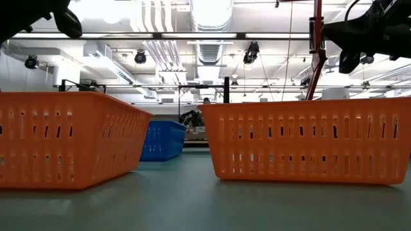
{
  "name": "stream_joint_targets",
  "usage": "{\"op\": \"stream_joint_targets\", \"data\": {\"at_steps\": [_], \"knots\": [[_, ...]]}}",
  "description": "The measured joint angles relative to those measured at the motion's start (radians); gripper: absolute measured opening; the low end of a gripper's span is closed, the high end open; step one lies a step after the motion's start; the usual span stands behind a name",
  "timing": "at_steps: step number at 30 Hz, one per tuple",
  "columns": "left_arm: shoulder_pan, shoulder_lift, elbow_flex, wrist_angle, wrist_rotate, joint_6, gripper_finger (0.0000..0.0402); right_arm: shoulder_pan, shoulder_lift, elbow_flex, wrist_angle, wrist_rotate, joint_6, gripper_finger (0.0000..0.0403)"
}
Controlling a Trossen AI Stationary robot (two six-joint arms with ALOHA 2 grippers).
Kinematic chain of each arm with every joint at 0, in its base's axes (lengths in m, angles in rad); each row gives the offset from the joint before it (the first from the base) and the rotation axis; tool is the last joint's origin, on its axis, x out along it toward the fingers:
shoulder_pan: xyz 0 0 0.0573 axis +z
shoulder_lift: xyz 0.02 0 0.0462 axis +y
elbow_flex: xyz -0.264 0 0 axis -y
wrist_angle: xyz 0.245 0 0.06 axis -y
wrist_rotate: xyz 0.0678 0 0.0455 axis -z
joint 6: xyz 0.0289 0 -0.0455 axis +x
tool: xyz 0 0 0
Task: Stack baskets on shelf by color
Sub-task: Put the middle blue bin on the shelf
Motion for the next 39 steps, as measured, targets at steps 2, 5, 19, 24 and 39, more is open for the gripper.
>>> {"op": "stream_joint_targets", "data": {"at_steps": [2, 5, 19, 24, 39], "knots": [[0.000, 0.042, 0.005, 0.043, -0.025, 0.018, 0.0000, 0.000, 0.000, 0.000, 0.000, 0.000, 0.000, 0.0027], [0.000, 0.108, 0.031, 0.051, -0.055, 0.032, 0.0000, 0.000, 0.000, 0.000, 0.009, 0.001, -0.010, 0.0027], [0.003, 0.540, 0.262, 0.046, -0.290, 0.054, 0.0000, 0.000, 0.030, 0.000, 0.252, -0.002, -0.399, 0.0027], [0.009, 0.643, 0.350, 0.061, -0.307, 0.133, 0.0000, 0.000, 0.105, 0.001, 0.359, -0.028, -0.463, 0.0027], [0.016, 0.691, 0.397, 0.051, -0.439, 0.348, 0.0000, 0.090, 0.374, 0.083, 0.611, -0.271, -0.627, 0.0027]]}}
